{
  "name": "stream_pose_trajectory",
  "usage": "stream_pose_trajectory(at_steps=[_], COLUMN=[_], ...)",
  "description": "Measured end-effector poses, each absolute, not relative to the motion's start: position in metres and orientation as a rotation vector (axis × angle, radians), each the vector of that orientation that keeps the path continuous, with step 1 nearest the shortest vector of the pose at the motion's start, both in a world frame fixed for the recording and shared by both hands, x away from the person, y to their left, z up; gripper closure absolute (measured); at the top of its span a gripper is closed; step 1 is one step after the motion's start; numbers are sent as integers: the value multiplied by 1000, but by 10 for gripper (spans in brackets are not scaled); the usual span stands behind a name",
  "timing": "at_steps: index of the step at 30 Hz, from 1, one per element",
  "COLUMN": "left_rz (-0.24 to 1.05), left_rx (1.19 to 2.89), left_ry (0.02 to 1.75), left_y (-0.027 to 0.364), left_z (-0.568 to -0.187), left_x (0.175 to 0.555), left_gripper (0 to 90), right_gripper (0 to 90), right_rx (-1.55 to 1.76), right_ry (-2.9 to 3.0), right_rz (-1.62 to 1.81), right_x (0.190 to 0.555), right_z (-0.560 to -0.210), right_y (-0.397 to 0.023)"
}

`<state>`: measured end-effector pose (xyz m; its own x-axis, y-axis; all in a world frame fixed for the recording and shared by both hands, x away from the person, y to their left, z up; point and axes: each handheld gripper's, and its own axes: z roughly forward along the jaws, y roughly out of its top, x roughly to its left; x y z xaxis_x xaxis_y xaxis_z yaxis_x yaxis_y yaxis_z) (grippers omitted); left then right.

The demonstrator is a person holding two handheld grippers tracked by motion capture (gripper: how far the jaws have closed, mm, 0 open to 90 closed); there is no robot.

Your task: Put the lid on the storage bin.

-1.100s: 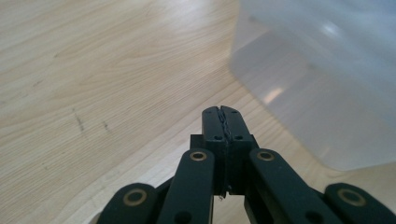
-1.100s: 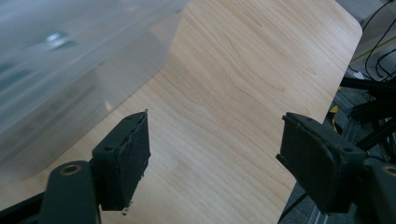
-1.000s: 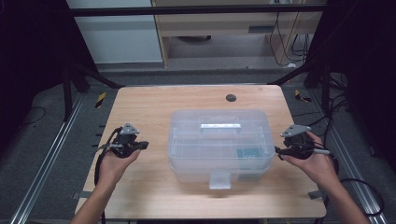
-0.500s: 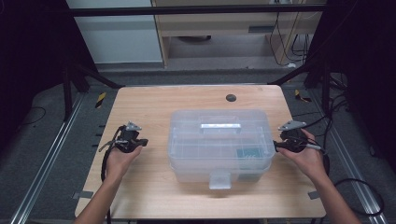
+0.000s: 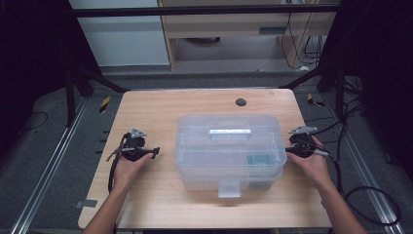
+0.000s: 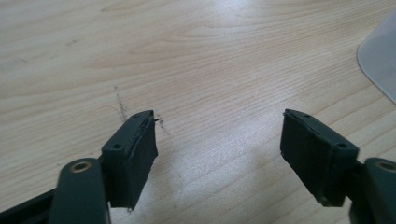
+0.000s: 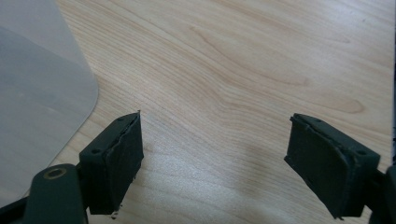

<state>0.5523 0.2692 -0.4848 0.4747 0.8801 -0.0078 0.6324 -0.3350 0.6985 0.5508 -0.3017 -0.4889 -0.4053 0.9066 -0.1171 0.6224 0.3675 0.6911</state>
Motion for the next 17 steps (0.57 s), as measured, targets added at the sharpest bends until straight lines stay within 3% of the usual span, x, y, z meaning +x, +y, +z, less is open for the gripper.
stream_pose_trajectory(at_steps=[7,13,17], left_rz=[490,577,593], left_rx=[2058,2025,2020], left_ry=[1276,1248,1306], left_y=[269,270,268], left_z=[-499,-507,-507], left_x=[552,548,549], left_gripper=[205,160,72], right_gripper=[165,74,48], right_rx=[1351,1418,1449], right_ry=[2145,2088,2067], right_rz=[803,915,897], right_x=[551,547,546], right_z=[-501,-511,-512], right_y=[-299,-298,-295])
